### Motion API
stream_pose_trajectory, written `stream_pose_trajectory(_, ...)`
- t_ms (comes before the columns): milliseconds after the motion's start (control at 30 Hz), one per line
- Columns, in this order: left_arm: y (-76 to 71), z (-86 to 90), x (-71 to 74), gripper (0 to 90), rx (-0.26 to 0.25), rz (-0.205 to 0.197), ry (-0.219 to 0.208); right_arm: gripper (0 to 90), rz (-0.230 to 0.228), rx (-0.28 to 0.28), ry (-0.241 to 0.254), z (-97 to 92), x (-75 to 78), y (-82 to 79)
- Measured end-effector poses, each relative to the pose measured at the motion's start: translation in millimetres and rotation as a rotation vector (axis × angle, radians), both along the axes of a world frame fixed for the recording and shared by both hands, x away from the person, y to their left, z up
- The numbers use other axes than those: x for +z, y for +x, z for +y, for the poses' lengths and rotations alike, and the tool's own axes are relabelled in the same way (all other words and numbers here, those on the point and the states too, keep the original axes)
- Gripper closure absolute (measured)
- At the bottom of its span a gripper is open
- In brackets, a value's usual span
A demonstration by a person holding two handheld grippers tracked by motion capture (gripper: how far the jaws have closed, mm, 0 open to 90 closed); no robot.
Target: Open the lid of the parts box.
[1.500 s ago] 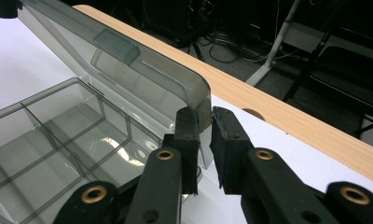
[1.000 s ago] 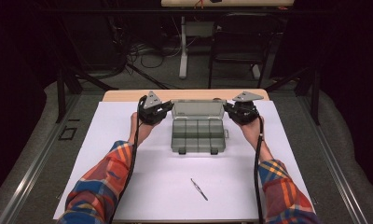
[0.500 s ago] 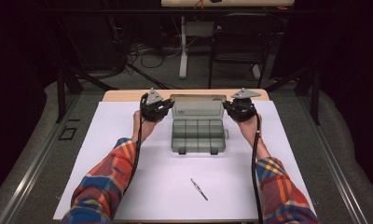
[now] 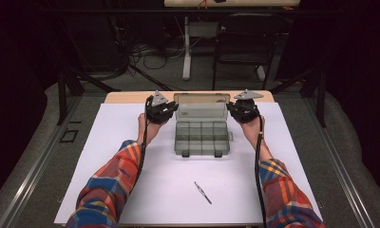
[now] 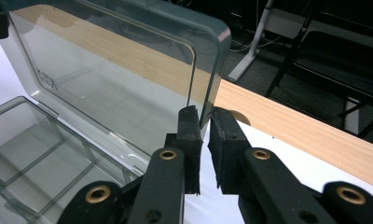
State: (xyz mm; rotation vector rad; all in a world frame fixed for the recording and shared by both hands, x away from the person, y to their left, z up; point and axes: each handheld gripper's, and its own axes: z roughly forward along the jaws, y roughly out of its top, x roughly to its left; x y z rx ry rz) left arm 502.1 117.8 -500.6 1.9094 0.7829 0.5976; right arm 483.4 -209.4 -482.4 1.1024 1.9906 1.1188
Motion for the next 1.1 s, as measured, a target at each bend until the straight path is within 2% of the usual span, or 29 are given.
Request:
stream_pose_trajectory(433,8.3,-1.8,-12.7,77.4,0.013,0.044,0.001,81.8,0.031,-0.016,-0.011,2.1,-12.7,8.6)
stream_pose_trajectory(767,12.0,-2.9,-19.3,77.3,0.02,0.063,0.011,81.5,0.051,-0.023,-0.013,3.6,-21.1,13.3)
stream_pose_trajectory(1100,15.9,-4.2,-29.5,77.5,0.029,0.093,0.029,80.5,0.078,-0.028,-0.036,4.9,-31.2,18.5)
